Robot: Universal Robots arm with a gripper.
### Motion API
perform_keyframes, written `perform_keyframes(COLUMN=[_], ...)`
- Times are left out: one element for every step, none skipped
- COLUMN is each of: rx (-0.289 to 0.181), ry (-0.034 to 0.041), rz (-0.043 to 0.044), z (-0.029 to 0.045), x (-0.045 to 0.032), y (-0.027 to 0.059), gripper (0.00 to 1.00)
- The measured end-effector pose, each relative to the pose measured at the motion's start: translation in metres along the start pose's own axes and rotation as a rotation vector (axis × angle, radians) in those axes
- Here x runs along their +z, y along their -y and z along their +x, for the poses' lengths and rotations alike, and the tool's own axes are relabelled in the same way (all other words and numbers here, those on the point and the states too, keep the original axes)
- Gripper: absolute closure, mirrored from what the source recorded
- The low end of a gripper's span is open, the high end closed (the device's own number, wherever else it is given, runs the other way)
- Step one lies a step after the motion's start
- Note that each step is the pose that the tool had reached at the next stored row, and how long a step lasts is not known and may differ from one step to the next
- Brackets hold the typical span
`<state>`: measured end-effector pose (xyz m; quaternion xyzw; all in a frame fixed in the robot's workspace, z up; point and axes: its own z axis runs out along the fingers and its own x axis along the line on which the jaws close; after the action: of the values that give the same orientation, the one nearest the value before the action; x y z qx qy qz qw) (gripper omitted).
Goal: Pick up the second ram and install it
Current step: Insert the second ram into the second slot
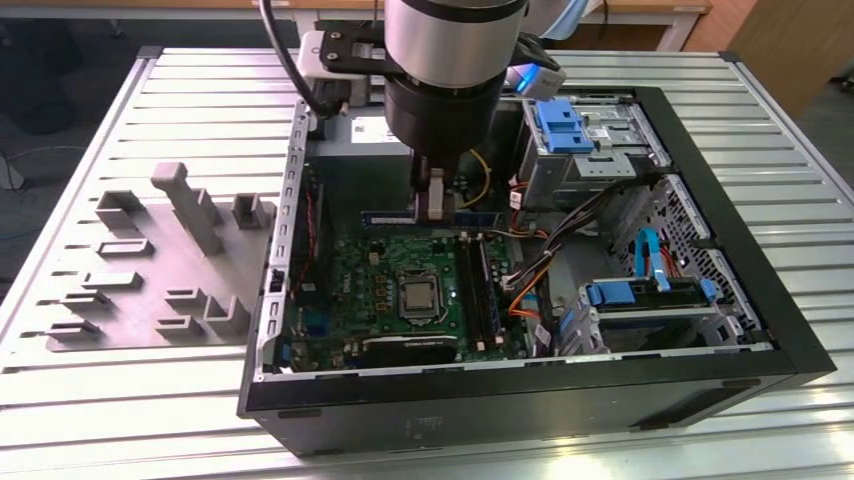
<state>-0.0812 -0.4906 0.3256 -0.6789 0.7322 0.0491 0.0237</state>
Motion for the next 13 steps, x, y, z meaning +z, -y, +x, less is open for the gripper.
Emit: perform_keyframes(rx=[0.012, 0.026, 0.041, 0.055, 0.072, 0.087, 0.103, 0.119, 0.136, 0.153, 0.171, 0.189, 0.206], ry=[0.0005, 0.0010, 0.0016, 0.0021, 0.0028, 0.0035, 0.0040, 0.0047, 0.0054, 0.0061, 0.0069, 0.0075, 0.0083], rz=[0.0012, 0.0026, 0.0041, 0.0056, 0.0073, 0.0089, 0.0105, 0.0122, 0.0139, 0.0156, 0.0175, 0.0193, 0.0210], z=[0.0000, 0.0000, 0.0000, 0.0000, 0.0000, 0.0000, 0.0000, 0.0000, 0.0000, 0.0000, 0.0000, 0.0000, 0.0000], x=[0.0000, 0.0000, 0.0000, 0.0000, 0.0000, 0.0001, 0.0001, 0.0001, 0.0001, 0.0001, 0.0002, 0.0002, 0.0002], y=[0.0000, 0.0000, 0.0000, 0.0000, 0.0000, 0.0000, 0.0000, 0.0000, 0.0000, 0.0000, 0.0000, 0.0000, 0.0000], gripper=[0.88, 0.88, 0.88, 0.88, 0.88, 0.88, 0.88, 0.88, 0.88, 0.88, 0.88, 0.88, 0.88])
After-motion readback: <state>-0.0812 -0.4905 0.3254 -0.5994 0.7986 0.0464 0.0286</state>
